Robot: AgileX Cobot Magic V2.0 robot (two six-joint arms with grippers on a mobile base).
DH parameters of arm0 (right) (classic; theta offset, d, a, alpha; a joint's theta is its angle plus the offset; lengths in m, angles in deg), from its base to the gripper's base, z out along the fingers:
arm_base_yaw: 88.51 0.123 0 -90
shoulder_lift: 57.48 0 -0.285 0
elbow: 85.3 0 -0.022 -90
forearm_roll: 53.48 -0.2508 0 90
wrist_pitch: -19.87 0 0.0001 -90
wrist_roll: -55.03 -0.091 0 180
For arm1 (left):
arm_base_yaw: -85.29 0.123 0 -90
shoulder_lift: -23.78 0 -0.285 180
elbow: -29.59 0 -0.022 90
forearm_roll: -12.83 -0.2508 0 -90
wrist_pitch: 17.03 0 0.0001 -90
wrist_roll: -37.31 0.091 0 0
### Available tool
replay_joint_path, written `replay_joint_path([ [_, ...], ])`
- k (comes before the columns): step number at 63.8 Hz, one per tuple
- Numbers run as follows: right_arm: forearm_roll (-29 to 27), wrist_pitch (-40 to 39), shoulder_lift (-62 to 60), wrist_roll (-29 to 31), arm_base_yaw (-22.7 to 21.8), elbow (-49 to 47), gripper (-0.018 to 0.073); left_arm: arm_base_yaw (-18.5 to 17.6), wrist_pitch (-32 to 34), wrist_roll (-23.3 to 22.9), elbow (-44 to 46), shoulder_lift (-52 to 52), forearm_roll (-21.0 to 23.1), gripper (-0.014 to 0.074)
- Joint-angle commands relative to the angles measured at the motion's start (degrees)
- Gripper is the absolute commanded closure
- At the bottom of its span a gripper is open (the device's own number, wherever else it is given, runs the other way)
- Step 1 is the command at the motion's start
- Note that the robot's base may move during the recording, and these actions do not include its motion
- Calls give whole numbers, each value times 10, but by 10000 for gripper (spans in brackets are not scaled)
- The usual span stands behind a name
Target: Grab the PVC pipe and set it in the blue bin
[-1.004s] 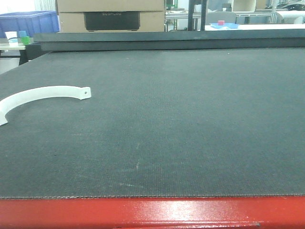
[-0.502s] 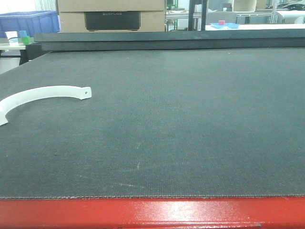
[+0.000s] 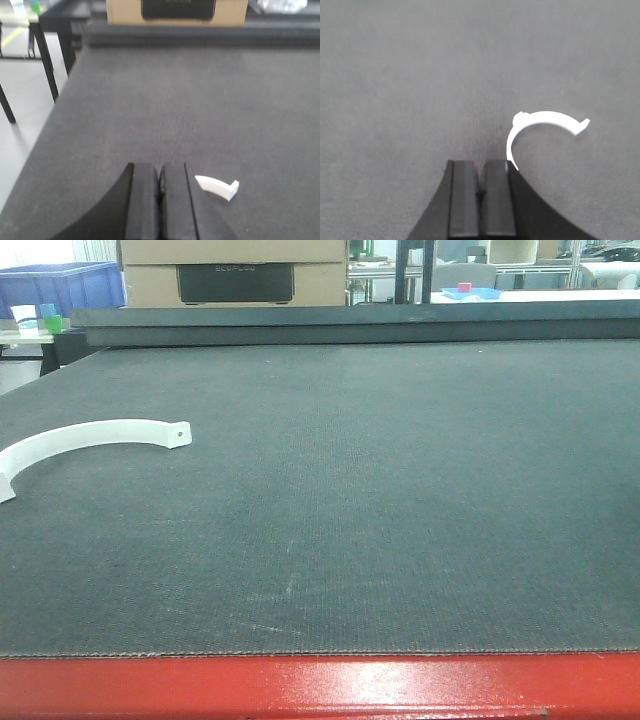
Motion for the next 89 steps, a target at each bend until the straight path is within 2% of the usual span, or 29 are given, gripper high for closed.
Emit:
replay_joint_path([
  [1, 5, -16, 32, 1, -2, -13, 721, 2, -16, -1, 19, 26, -1, 707],
  [11, -5, -91, 66, 1, -1, -12, 721, 2, -33, -1, 39, 57, -1, 707],
  [19, -14, -131, 77, 1, -1, -12, 721, 2, -75, -1, 66, 88, -1, 707],
  [33, -14, -127, 98, 1, -1, -12, 721, 2, -105, -1, 104, 149, -1, 707],
  [42, -14, -127, 129, 1, -1, -12, 721, 2, -105, -1, 117, 178, -1, 707],
  [62, -14, -118, 207, 1, -1, -12, 721, 2, -61, -1, 127, 208, -3, 707],
  [77, -14, -174, 214, 1, -1, -12, 721, 2, -42, -1, 127, 233, -22, 707],
  [89, 0, -191, 216, 29, -1, -12, 714, 2, -32, -1, 128, 270, -22, 707],
])
